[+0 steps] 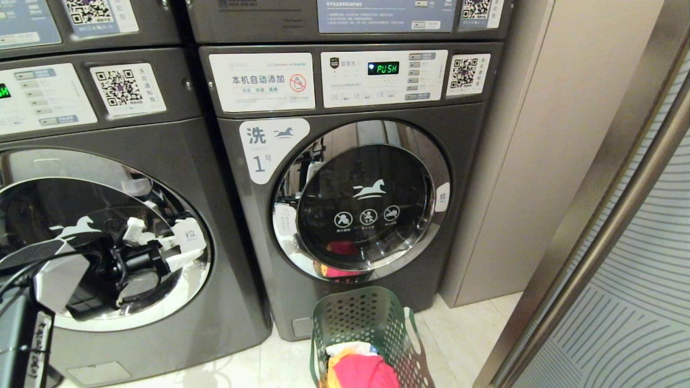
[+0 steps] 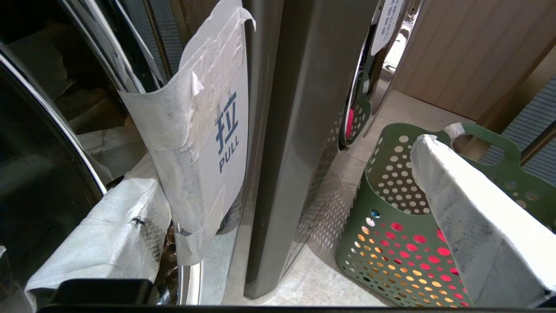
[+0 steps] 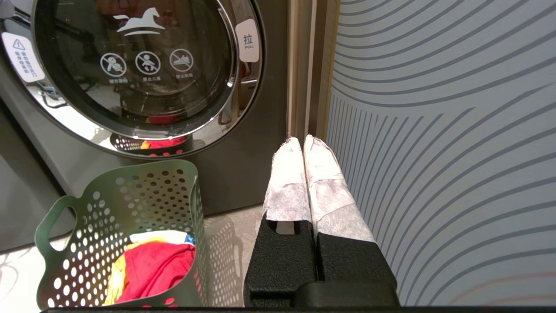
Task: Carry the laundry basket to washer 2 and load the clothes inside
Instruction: Open the lid of the washing machine
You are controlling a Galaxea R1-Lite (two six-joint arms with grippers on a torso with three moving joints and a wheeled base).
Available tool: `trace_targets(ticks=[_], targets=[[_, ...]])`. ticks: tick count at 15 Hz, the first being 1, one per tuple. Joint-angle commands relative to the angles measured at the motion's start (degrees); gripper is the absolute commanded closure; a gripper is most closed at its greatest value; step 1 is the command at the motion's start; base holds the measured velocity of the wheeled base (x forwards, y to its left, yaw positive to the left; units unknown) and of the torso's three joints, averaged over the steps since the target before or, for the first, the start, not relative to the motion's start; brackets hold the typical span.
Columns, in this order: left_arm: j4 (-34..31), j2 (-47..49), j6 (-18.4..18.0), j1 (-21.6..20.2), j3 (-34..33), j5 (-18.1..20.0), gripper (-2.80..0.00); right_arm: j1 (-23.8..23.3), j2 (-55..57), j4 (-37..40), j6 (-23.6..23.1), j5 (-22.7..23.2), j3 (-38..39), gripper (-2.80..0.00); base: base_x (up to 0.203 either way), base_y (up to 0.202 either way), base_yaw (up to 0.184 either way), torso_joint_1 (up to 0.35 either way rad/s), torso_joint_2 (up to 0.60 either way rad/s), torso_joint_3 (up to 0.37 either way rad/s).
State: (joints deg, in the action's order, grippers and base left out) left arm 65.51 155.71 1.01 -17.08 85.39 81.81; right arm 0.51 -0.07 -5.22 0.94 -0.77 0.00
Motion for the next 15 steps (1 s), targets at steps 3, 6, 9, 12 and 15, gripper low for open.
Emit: trace_targets(ticks=[3, 6, 9, 12, 15], targets=[[2.2, -0.27, -0.13, 0.31, -1.46, 2.04, -2.8, 0.02, 0.07, -0.05, 0.03, -0.02, 1.93, 0.0, 0.0, 0.0, 0.0, 0.0, 0.0, 0.0], [5.0, -0.9, -0.13, -0.2, -5.02, 2.11, -2.8, 0.02, 0.07, -0.05, 0.03, -0.02, 1.93, 0.0, 0.0, 0.0, 0.0, 0.0, 0.0, 0.0], [6.67, -1.37, -0.13, -0.85, -6.76, 2.63, -2.8, 0.02, 0.07, -0.05, 0.03, -0.02, 1.93, 0.0, 0.0, 0.0, 0.0, 0.0, 0.0, 0.0], [6.82, -1.74, -0.22, -1.76, -8.1, 4.17, -2.8, 0.02, 0.07, -0.05, 0.03, -0.02, 1.93, 0.0, 0.0, 0.0, 0.0, 0.0, 0.0, 0.0], [6.82, -2.22, -1.46, -3.38, -9.78, 5.85, -2.8, 0.02, 0.07, -0.05, 0.03, -0.02, 1.93, 0.0, 0.0, 0.0, 0.0, -0.009, 0.0, 0.009]])
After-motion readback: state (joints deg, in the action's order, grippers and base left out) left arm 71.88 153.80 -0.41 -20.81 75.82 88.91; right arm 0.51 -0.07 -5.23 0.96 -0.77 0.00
